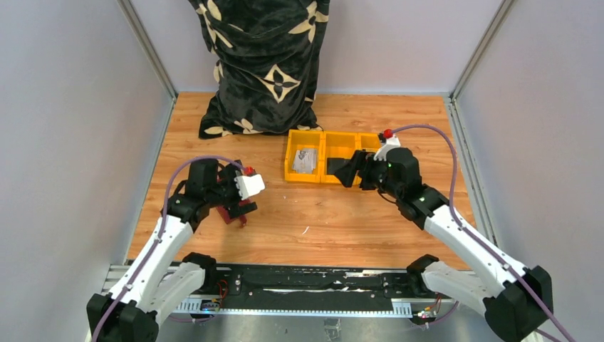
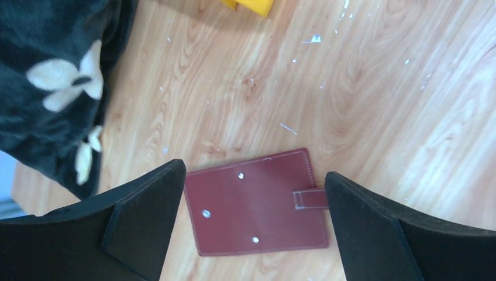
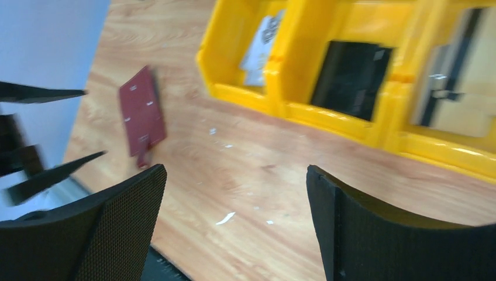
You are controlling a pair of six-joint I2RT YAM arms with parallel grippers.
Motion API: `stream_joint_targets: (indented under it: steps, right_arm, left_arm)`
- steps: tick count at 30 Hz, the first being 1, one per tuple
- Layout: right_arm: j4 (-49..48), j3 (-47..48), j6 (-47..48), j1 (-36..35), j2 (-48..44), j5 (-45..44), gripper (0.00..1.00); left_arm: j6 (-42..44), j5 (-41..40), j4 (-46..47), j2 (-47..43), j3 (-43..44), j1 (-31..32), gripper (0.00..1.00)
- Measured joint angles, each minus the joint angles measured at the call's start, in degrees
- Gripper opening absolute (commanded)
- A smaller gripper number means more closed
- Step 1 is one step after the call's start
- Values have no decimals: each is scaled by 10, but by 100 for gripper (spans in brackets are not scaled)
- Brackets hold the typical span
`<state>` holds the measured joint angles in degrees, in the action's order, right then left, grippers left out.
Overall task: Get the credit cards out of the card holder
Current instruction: Place the card holder at the center of the board, then reset both arms
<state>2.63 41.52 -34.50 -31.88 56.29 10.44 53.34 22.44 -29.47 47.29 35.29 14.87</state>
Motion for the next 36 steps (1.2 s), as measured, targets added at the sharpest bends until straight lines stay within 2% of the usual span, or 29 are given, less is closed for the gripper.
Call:
stream_joint_targets:
  steps: [5,7,12,14,17,21,25,30,36]
  right_arm:
    - [49,0,68,13,-50,-132,98]
    - [59,-2,94,19,-63,-209,100]
    - [21,-62,160,60,-94,-407,100]
    - [-24,-117,186,108,-102,-487,100]
    - [-64,-151,196,157,-99,-532,100]
    - [-132,-192,195,241,-63,-563,100]
    - [-195,-214,192,291,-4,-563,100]
    - [-273,-230,191,321,74,-533,100]
    - [-361,-247,202,326,142,-487,100]
  left_arm:
    - [-104,-15,-58,60,94,-6,100]
    - [-144,-21,-51,92,111,-34,100]
    - [-245,-30,42,144,81,-192,100]
    - [-278,-40,93,160,53,-223,100]
    - [-333,-49,171,186,11,-243,100]
    - [-402,-58,287,204,-44,-250,100]
    - [-467,-70,409,212,-93,-250,100]
    - [-520,-91,561,231,-150,-251,100]
    - [-573,-100,723,272,-199,-252,100]
